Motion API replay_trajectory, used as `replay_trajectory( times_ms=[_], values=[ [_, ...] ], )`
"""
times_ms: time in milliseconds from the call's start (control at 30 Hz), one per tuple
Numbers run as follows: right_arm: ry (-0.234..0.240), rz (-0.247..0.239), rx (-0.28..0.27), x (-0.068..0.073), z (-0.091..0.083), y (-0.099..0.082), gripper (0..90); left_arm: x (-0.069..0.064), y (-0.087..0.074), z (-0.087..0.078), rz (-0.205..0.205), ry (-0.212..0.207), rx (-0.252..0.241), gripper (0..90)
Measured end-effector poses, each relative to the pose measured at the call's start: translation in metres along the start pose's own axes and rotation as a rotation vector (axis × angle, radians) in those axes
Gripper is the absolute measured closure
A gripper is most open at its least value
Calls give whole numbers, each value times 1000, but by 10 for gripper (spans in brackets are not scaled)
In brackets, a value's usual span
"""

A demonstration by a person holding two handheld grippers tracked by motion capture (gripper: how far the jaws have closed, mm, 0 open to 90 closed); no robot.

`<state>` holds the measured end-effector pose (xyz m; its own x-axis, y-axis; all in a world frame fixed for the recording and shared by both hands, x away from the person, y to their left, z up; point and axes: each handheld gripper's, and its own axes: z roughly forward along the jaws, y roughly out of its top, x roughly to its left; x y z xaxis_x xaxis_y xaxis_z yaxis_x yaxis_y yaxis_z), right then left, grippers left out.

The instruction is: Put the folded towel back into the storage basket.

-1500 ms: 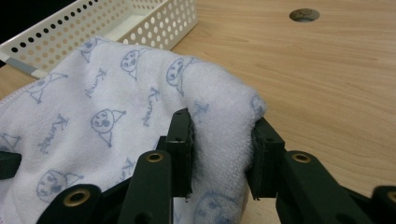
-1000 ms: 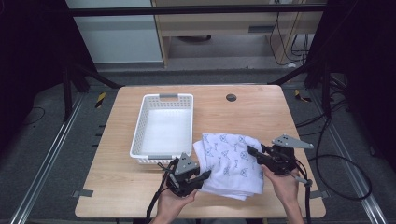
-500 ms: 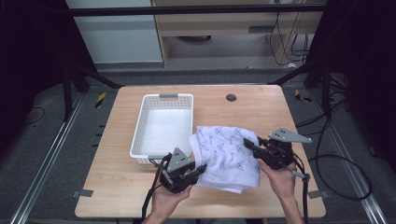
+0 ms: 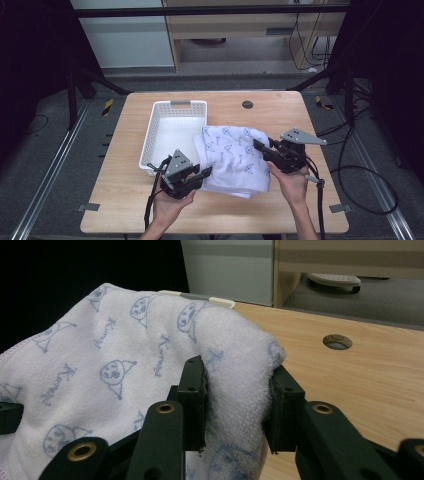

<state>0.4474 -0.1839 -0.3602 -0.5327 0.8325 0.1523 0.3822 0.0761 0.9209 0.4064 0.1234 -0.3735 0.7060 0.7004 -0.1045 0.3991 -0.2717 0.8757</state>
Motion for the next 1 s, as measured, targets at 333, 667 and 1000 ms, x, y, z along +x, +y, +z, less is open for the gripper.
replay_trajectory(
  times_ms=[333, 667, 1000],
  values=[
    [-3, -11, -21, 8, 4, 11, 665, 9, 7, -9, -6, 12, -29, 728],
    [7, -43, -27, 23, 19, 31, 666, 23, 11, -22, -24, 38, -43, 728],
    [31, -66, -38, 41, 40, 51, 666, 44, 13, -40, -56, 94, -72, 728]
  ],
)
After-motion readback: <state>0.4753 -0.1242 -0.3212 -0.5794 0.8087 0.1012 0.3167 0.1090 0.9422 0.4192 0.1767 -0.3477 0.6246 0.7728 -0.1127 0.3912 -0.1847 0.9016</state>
